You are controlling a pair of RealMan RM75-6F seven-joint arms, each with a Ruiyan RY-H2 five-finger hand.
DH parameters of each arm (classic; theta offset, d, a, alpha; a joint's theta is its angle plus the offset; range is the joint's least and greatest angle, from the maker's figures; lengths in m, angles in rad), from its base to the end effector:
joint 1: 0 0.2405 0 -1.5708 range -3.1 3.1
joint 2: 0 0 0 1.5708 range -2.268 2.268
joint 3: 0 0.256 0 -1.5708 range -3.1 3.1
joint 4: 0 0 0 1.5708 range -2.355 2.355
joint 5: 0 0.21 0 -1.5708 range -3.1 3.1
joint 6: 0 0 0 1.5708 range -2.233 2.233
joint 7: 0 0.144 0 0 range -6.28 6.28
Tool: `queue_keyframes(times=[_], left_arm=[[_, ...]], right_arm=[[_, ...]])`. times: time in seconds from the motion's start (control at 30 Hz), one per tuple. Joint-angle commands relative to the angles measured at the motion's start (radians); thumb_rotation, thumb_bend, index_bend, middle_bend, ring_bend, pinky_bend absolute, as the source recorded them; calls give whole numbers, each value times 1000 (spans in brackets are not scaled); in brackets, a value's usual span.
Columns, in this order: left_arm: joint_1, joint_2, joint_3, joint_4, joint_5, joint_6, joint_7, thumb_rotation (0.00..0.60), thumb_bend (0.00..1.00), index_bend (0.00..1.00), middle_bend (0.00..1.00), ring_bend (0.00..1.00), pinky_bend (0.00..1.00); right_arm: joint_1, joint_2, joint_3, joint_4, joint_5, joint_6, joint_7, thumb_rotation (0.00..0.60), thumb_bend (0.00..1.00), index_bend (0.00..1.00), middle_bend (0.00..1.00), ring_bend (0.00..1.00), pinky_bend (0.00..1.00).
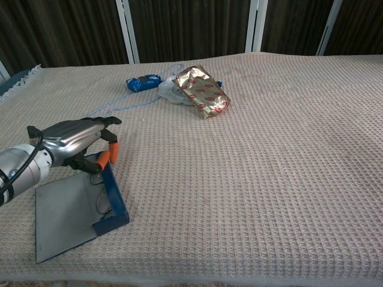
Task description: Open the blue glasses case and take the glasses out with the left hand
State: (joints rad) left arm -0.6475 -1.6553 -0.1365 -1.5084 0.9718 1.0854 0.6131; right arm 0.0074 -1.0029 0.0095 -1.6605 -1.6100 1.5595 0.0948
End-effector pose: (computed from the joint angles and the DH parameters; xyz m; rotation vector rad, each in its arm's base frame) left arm -0.1718 0.3070 -0.0430 -1.7926 -0.9546 -0.7408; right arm -0.3064 -0.1481 0.1889 1.4078 -0.9076 0.9469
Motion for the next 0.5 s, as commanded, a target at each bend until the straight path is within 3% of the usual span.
queue_keyframes(times=[0.03,0.5], left_arm=[[5,18,-1,-9,-22,7,15,600,625,529,21,0,0],[21,102,11,-54,-124,51,114,600,643,542,22,0,0]], right_arm=[[1,-1,1,-1,1,-2,-3,600,134,0,0,0,0],[3,-8,0,-3,0,-7,-22,600,135,0,0,0,0]])
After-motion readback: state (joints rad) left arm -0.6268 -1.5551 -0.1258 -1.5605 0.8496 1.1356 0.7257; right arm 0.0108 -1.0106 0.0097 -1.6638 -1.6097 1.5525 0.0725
